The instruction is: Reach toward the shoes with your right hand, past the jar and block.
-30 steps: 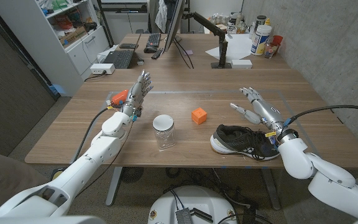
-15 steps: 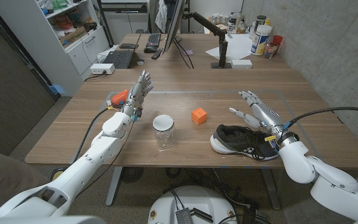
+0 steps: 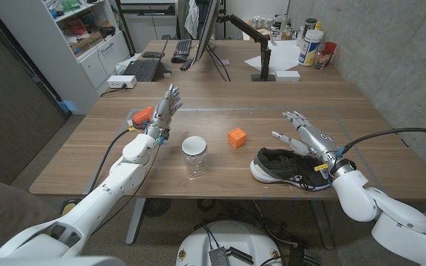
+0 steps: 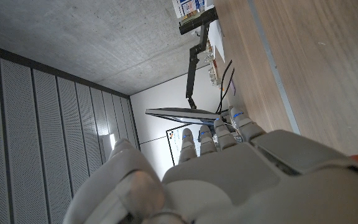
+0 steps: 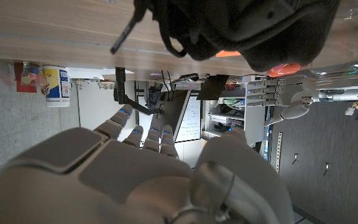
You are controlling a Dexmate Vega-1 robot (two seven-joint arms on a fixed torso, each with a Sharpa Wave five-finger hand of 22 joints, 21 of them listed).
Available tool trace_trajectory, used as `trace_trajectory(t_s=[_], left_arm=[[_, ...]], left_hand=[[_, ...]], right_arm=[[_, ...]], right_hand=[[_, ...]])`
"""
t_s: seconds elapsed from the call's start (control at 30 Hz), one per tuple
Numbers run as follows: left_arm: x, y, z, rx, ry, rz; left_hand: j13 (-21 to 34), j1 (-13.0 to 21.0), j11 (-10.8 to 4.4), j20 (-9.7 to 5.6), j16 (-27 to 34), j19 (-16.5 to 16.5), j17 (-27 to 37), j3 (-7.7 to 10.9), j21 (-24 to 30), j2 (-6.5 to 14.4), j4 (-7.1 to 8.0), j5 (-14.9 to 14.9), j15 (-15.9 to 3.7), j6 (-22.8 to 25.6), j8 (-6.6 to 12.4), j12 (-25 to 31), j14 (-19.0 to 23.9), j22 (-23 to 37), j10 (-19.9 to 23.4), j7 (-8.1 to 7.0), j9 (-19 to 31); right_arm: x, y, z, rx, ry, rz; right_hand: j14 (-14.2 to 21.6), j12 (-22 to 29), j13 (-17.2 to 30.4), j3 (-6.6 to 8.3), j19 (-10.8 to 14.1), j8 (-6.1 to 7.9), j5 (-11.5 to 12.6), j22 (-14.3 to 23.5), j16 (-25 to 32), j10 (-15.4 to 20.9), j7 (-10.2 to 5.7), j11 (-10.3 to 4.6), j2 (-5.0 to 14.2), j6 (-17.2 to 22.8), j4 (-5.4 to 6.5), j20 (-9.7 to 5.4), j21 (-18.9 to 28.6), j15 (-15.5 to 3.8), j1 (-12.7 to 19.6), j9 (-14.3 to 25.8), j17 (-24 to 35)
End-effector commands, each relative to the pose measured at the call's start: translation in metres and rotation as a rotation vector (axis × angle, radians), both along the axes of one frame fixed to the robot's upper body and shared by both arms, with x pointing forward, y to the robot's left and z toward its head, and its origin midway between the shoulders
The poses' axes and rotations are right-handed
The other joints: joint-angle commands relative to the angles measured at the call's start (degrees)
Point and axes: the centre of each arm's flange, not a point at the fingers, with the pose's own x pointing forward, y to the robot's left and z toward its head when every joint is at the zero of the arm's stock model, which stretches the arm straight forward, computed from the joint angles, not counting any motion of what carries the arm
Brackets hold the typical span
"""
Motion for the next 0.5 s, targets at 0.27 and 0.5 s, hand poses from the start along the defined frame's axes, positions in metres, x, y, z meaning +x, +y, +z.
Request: trace_trajectory(t_s=[0.27, 0.5], left_arm=[[-0.0008, 0.0051, -0.0012, -0.006, -0.001, 0.003], [0.0002, 0.0062, -0.0024, -0.011, -0.001, 0.001]], left_hand=[[0.28, 0.04, -0.12, 0.01, 0.32, -0.29, 0.11, -0.05, 0.39, 0.48, -0.32, -0.15, -0.02, 0.13, 0.12, 0.11, -0.13, 0.31, -0.50, 0.00, 0.32], [0.28, 0.02, -0.17, 0.05, 0.32, -0.29, 0.11, -0.06, 0.39, 0.50, -0.34, -0.15, -0.03, 0.17, 0.13, 0.12, -0.14, 0.31, -0.45, -0.01, 0.32]], right_arm=[[-0.0053, 0.0066, -0.0089, -0.014, 0.030, -0.004], [-0.0075, 0.0075, -0.0112, -0.016, 0.041, -0.006]], right_hand=[[-0.55, 0.52, 0.28, 0.13, -0.38, -0.09, -0.04, 0.17, 0.27, -0.21, 0.02, -0.39, 0.20, -1.05, -0.15, 0.14, 0.26, -0.85, 0.09, 0.22, 0.20], [-0.51, 0.52, 0.28, 0.18, -0.40, -0.07, -0.06, 0.17, 0.31, -0.24, 0.04, -0.41, 0.21, -1.16, -0.18, 0.15, 0.27, -0.88, 0.07, 0.23, 0.21]])
